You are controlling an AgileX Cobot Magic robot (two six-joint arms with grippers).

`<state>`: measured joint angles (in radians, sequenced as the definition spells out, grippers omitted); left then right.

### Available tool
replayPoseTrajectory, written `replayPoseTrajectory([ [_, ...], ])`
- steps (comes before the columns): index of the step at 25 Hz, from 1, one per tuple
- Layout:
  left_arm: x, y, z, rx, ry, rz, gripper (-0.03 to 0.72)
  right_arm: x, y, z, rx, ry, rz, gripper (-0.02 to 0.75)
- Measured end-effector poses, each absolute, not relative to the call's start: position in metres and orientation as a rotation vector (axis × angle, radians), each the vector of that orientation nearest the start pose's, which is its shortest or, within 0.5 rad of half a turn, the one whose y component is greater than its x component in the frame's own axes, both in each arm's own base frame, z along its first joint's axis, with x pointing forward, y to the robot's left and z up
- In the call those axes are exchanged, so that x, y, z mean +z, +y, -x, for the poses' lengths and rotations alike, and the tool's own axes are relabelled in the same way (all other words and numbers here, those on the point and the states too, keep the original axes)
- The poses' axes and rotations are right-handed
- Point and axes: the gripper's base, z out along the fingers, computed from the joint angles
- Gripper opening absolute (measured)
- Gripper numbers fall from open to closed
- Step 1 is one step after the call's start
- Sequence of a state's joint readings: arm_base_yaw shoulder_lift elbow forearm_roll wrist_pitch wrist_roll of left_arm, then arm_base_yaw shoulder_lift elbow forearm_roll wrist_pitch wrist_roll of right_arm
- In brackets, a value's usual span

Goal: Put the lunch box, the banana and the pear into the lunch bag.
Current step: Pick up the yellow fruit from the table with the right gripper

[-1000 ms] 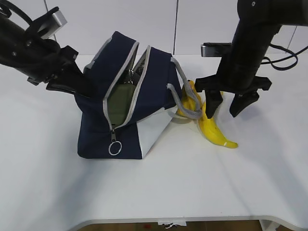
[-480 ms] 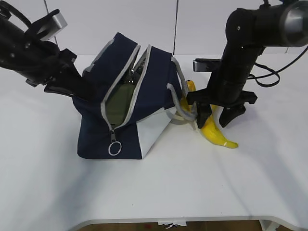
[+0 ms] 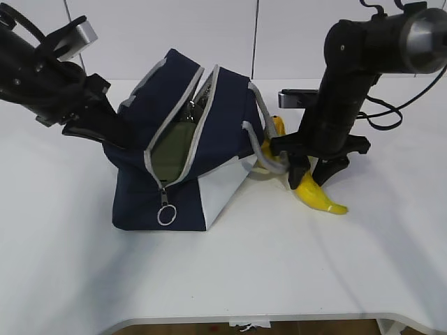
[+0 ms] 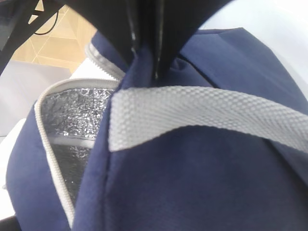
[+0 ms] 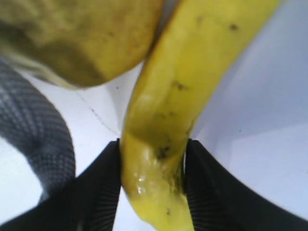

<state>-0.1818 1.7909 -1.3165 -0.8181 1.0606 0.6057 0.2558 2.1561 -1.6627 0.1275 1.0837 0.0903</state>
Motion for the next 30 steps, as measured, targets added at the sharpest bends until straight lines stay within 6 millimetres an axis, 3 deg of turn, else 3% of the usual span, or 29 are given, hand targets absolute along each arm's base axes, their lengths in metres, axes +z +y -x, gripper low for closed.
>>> replayPoseTrajectory([
  [3, 0.249, -0.122, -0.344, -0.983, 2.649, -0.558, -0.004, 0.168, 0.12, -0.418, 0.196, 3.069, 0.17, 0.303],
  [10, 0.249, -0.122, -0.344, -0.982, 2.65, -0.56, -0.004, 0.171, 0.118, -0.417, 0.161, 3.1, 0.192, 0.29],
  [16, 0.249, -0.122, -0.344, -0.982, 2.65, -0.56, -0.004, 0.193, 0.112, -0.425, 0.031, 3.075, 0.251, 0.289],
  [23, 0.249, -0.122, -0.344, -0.984, 2.652, -0.562, -0.004, 0.206, 0.112, -0.428, 0.025, 3.037, 0.253, 0.288],
  [30, 0.25, -0.124, -0.339, -1.049, 2.666, -0.576, -0.004, 0.29, 0.111, -0.403, 0.155, 2.859, 0.22, 0.288],
])
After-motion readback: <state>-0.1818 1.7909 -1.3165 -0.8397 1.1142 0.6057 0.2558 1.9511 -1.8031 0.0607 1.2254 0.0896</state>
